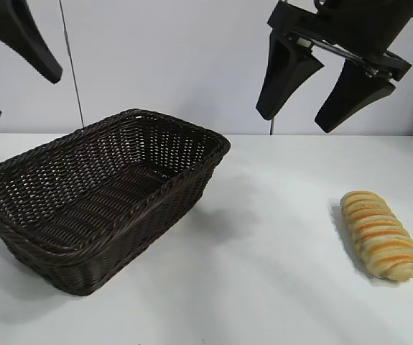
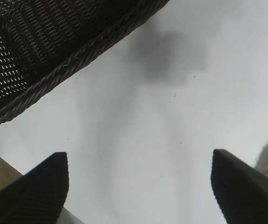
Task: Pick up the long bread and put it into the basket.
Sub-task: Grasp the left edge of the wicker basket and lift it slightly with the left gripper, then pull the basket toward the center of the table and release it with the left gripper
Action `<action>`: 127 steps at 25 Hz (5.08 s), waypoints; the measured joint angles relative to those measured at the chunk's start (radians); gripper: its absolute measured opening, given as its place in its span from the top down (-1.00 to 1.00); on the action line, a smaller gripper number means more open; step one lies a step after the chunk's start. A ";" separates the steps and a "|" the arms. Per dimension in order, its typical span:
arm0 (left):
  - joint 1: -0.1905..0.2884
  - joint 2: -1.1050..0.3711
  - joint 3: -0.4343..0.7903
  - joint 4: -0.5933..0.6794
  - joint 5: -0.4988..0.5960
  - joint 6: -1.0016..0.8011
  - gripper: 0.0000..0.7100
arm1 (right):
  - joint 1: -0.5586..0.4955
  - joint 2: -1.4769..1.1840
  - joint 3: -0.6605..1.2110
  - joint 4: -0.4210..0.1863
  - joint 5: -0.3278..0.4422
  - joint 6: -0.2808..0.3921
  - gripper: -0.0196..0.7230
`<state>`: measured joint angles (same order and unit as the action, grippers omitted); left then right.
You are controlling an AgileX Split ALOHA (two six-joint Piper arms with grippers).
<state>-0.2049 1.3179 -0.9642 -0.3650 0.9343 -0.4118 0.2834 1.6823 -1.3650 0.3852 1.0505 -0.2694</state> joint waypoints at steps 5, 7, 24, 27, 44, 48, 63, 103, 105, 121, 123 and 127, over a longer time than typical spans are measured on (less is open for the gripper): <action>0.000 0.000 0.067 0.018 -0.067 -0.125 -0.47 | 0.000 0.000 0.000 0.000 0.000 0.000 -0.67; 0.000 0.000 0.090 0.019 -0.090 -0.148 -0.47 | 0.000 0.000 0.000 0.000 0.000 0.000 -0.67; 0.000 0.035 0.185 0.019 -0.254 -0.240 -0.47 | 0.000 0.000 0.000 0.000 0.000 0.003 -0.67; 0.000 0.083 0.185 0.019 -0.264 -0.240 -0.47 | 0.000 0.000 0.000 0.000 0.001 0.003 -0.67; 0.000 0.340 0.185 -0.016 -0.454 -0.240 -0.47 | 0.000 0.000 0.000 -0.001 0.001 0.003 -0.67; 0.000 0.370 0.185 -0.019 -0.471 -0.240 -0.47 | 0.000 0.000 0.000 -0.001 0.001 0.003 -0.67; 0.000 0.379 0.184 -0.025 -0.490 -0.238 0.48 | 0.000 0.000 0.000 -0.003 0.001 0.006 -0.67; 0.002 0.526 -0.328 0.019 0.016 0.230 0.70 | 0.000 0.000 0.000 -0.003 0.005 0.007 -0.67; 0.002 0.549 -0.379 0.027 0.048 0.292 0.70 | 0.000 0.000 0.000 -0.003 0.005 0.007 -0.67; 0.002 0.671 -0.503 0.027 0.158 0.518 0.70 | 0.000 0.000 0.000 -0.003 0.005 0.008 -0.67; 0.002 0.689 -0.503 0.027 0.147 0.518 0.70 | 0.000 0.000 0.000 -0.003 0.005 0.008 -0.67; 0.002 0.715 -0.504 0.018 0.117 0.518 0.70 | 0.000 0.000 0.000 -0.003 0.005 0.008 -0.67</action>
<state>-0.2028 2.0328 -1.4682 -0.3469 1.0513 0.1065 0.2834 1.6823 -1.3650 0.3824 1.0556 -0.2610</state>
